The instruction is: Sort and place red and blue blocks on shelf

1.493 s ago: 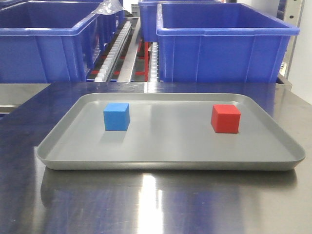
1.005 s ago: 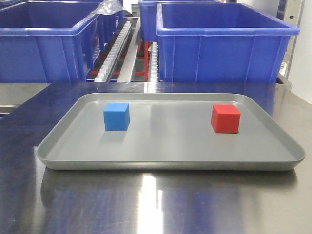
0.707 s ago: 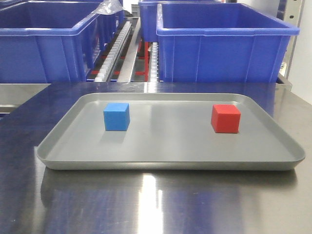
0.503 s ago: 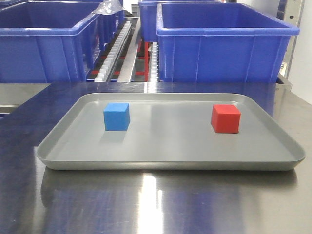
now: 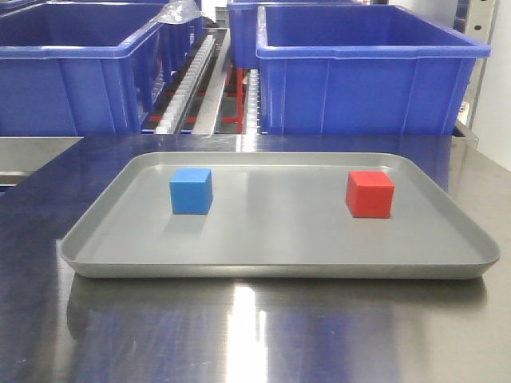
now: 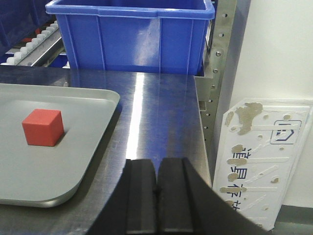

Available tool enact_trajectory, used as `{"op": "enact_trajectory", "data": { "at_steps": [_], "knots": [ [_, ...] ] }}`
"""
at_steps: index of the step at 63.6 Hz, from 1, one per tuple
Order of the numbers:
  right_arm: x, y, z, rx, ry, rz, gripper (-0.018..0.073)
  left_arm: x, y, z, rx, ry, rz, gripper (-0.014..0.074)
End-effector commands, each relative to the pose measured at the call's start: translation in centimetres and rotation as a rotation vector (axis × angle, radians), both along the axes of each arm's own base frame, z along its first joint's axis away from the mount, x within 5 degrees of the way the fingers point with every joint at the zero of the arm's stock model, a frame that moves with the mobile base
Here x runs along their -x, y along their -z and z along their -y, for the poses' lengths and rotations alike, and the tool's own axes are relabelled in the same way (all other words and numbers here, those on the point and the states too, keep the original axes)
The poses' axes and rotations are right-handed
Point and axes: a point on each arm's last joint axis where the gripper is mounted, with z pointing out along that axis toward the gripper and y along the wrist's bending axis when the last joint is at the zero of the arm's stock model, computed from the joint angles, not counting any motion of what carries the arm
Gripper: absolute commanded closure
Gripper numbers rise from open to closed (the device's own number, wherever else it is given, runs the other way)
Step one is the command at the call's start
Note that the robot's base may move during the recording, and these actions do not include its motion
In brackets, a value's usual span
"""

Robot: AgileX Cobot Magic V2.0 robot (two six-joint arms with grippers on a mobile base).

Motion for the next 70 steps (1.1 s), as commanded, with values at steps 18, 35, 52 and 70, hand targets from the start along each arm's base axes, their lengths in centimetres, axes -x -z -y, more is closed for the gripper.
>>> {"op": "enact_trajectory", "data": {
  "at_steps": [18,35,52,70],
  "knots": [
    [0.1,-1.3,-0.1,0.006,-0.010,0.152,0.0502,0.0,0.1,0.2,0.011,0.021,0.073,0.0472],
    [-0.5,-1.2,-0.2,0.009,-0.014,0.110,0.0502,0.0,0.1,0.2,0.011,0.021,0.073,0.0472],
    [-1.9,-1.6,-0.3,0.015,-0.019,0.004,0.0502,0.0,0.1,0.2,0.011,0.021,0.073,0.0472],
    [-3.9,-5.4,-0.5,-0.022,-0.013,-0.024,0.0502,0.0,0.1,0.2,0.011,0.021,0.073,0.0472]
  ]
}}
